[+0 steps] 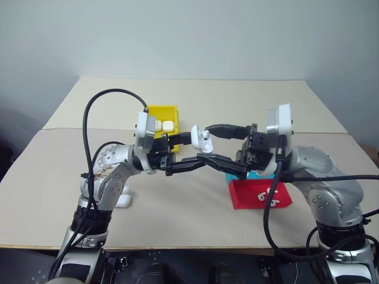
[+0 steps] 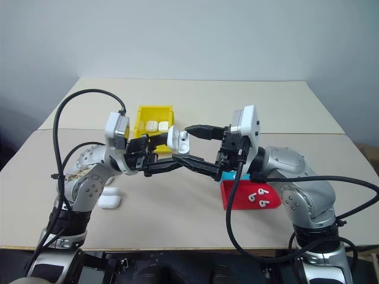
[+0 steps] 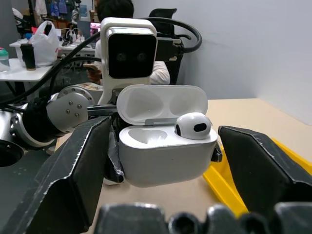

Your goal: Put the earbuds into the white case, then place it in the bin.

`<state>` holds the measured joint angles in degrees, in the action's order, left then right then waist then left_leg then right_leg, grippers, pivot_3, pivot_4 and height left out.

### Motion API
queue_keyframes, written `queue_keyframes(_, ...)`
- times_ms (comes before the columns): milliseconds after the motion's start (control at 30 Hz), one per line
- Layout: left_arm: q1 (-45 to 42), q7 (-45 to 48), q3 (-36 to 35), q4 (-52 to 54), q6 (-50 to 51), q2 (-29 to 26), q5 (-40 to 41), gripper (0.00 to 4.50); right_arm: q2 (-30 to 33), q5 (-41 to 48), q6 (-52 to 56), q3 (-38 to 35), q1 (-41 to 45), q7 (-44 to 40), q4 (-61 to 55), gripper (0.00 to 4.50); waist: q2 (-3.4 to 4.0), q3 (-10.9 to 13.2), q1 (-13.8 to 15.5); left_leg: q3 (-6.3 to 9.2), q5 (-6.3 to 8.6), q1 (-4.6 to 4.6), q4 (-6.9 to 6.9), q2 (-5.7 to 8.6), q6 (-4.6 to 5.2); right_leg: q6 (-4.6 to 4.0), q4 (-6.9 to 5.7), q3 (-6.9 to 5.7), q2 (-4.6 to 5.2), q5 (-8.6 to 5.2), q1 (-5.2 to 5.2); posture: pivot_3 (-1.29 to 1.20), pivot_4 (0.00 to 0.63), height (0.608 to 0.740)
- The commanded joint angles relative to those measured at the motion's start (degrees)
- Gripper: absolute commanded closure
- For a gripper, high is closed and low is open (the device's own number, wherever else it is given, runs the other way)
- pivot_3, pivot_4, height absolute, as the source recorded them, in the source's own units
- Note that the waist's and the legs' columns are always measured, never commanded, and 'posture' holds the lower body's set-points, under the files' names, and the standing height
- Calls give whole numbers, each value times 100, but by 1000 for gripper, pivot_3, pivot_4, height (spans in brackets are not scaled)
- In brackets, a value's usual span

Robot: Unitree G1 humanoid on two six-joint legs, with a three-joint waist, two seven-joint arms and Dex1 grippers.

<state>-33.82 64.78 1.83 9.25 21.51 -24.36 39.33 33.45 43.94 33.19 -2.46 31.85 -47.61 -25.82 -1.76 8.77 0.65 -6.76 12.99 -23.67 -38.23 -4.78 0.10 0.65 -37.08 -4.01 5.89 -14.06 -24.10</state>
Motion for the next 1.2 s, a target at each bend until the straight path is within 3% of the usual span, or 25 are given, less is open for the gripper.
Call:
queue_keyframes(33, -49, 40, -193, 216, -102, -89, 79, 1724, 463, -85, -48, -434, 418, -254, 497, 385, 0, 0, 0, 0, 0, 1, 0, 0, 0, 0, 0, 0, 0, 0, 0, 0, 150, 740)
queue_keyframes(233, 157, 79, -280, 402, -86, -248, 121, 1724, 1590, -1355, -720, 431, 1292, -1674, 1925, 385, 1, 0, -5, -4, 1, 0, 2, -1, 2, 0, 5, 2, 0, 0, -3, 0, 150, 740)
queue_keyframes(333, 233, 60, -353, 463, -98, -306, 134, 1724, 1875, -3047, -1999, 1637, 1929, -2381, 3096, 385, 1, 0, -60, -7, 1, 2, 5, -2, 2, 0, 4, 8, -1, -1, -7, 0, 150, 740)
queue_keyframes(500, 382, -3, -419, 620, -87, -315, 179, 1724, 1495, -4794, -4226, 2893, 2832, -2941, 5051, 385, 1, 1, -121, -7, -1, -1, 5, -2, -2, 1, 2, 7, -1, -1, -12, 0, 150, 740)
queue_keyframes(533, 428, -21, -427, 671, -85, -313, 187, 1724, 1349, -5092, -4708, 3089, 3019, -2921, 5541, 554, 1, 1, -132, -6, -2, -5, 5, -2, -3, 1, 4, 6, -1, -1, -12, 0, 150, 740)
queue_keyframes(600, 478, -65, -430, 735, -83, -310, 197, 1724, 1113, -5464, -5373, 3284, 3307, -2852, 6329, 956, 1, 1, -147, -10, -16, -6, 4, -2, -27, 1, 6, 8, -1, -1, -14, 0, 150, 740)
queue_keyframes(767, 722, -229, -507, 972, -72, -346, 235, 1724, 547, -6216, -6954, 3686, 3955, -2732, 8211, 2664, 5, 3, -148, -12, -24, -6, 5, -4, -41, 1, 5, 7, -1, -1, -14, 0, 150, 740)
queue_keyframes(1000, 927, -436, -571, 1254, -37, -409, 250, 1724, 47, -7079, -7656, 3960, 4435, -2322, 9389, 2664, 8, 5, -141, -12, -30, -4, 4, -4, -52, 0, -2, 6, 0, 0, -15, 0, 150, 740)
queue_keyframes(1200, 1099, -610, -627, 1483, 3, -488, 305, 1724, -105, -7169, -7877, 3858, 4437, -2381, 9625, 2664, 11, 7, -148, -12, -32, -3, 5, -5, -54, 0, -1, 7, 0, 0, -14, 0, 150, 740)
